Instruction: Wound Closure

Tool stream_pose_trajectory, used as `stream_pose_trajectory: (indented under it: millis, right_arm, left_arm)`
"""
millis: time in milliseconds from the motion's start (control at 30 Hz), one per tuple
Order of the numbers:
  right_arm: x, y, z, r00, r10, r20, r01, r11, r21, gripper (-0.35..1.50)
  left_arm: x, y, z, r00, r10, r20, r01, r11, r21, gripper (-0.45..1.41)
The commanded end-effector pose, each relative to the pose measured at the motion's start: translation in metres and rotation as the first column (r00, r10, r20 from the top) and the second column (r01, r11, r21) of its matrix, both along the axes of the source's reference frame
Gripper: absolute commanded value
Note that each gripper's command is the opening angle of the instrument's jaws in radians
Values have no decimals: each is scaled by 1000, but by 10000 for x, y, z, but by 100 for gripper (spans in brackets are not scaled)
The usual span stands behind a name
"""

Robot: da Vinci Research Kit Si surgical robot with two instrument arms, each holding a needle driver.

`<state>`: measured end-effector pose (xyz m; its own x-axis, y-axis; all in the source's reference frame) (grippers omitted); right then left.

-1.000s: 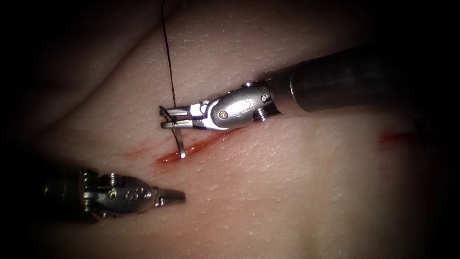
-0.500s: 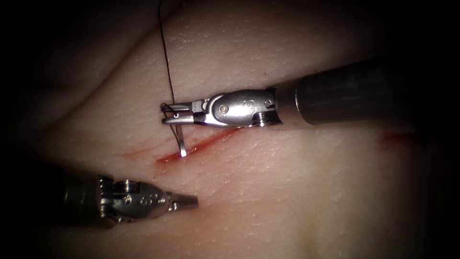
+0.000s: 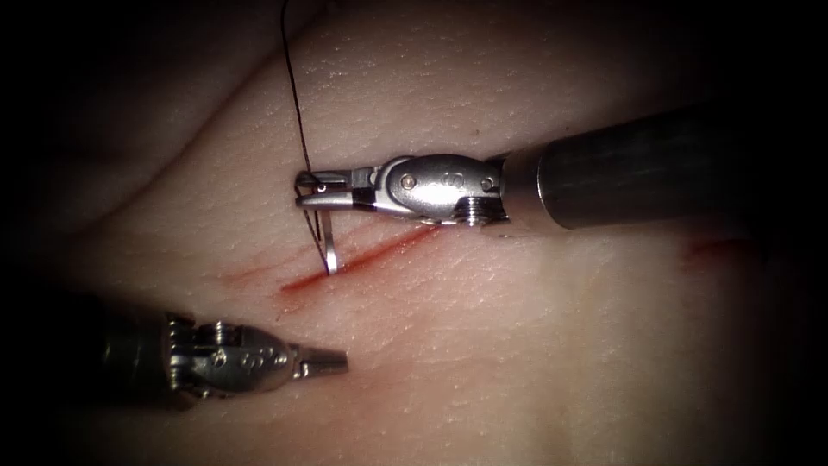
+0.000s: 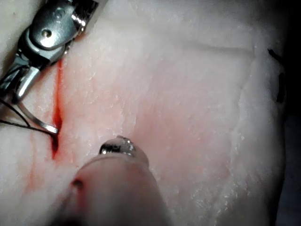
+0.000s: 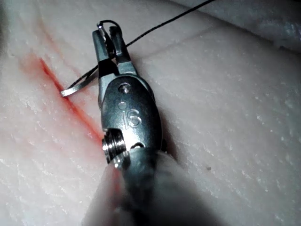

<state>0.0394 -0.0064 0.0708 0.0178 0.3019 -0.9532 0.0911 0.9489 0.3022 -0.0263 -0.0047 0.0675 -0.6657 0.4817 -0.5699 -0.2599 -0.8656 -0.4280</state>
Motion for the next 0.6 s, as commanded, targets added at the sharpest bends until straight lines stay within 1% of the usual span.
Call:
stream_pose_trajectory:
  millis: [33,300,600]
  right_arm:
    - [9,-5,4,1000,3,4,-3,1000,9,-35]
    - [10,-2,5,1000,6,8,-6,999,39,-35]
    - [9,0,7,1000,-3,21,2,999,50,-35]
  left_arm:
    - [-6,-6,7,1000,0,-1,0,1000,2,-11]
    - [1,1,11,1000,-16,-7,16,1000,-18,-15]
    - [4,3,13,1000,-15,-8,15,1000,-19,-16]
